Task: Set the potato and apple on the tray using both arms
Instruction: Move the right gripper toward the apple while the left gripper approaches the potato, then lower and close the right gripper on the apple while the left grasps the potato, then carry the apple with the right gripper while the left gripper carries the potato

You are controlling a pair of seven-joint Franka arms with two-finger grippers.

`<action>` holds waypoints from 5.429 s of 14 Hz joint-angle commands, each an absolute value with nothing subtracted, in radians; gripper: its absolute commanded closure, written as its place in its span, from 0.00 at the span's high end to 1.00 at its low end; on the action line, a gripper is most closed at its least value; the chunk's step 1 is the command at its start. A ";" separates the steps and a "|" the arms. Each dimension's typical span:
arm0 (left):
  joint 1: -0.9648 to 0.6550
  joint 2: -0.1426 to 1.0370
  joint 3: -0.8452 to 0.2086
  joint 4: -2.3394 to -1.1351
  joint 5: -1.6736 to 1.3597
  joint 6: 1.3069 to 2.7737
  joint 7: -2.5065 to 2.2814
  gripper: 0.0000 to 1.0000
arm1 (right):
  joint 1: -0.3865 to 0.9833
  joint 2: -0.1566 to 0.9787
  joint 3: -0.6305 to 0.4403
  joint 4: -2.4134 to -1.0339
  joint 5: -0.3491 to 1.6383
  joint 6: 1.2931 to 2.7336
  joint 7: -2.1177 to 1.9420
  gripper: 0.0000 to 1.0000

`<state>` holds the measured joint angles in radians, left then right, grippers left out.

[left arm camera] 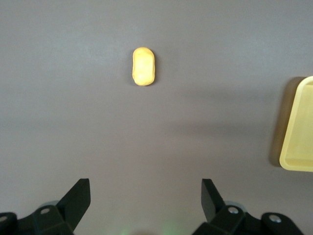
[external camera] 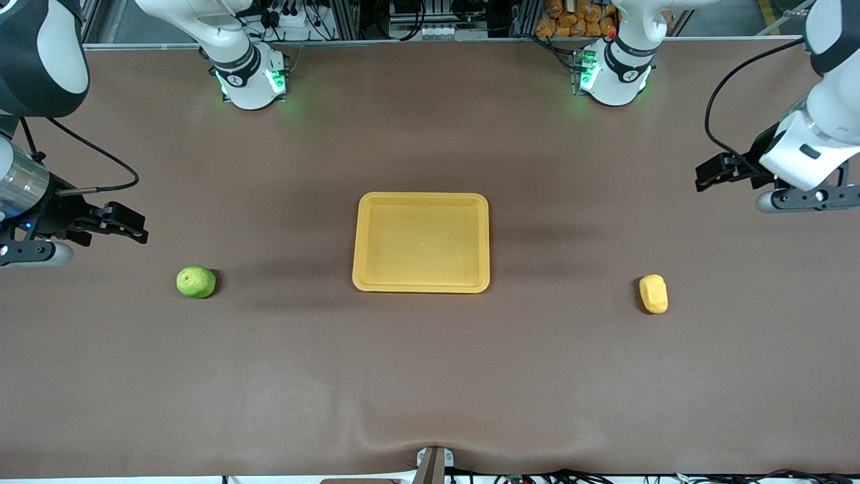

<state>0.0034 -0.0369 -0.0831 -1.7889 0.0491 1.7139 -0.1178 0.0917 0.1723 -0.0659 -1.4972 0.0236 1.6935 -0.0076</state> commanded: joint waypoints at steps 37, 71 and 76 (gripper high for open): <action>0.081 0.529 -0.066 -1.887 0.109 2.540 -0.120 1.00 | -0.072 0.321 -0.067 -2.083 0.070 2.453 -0.281 1.00; 0.064 0.549 -0.095 -1.898 0.110 2.565 -0.120 0.13 | -0.044 0.393 -0.060 -2.083 0.178 2.571 -0.281 0.00; 0.061 0.508 -0.152 -1.896 0.109 2.502 -0.144 0.14 | -0.038 0.327 -0.041 -2.079 0.178 2.537 -0.281 0.00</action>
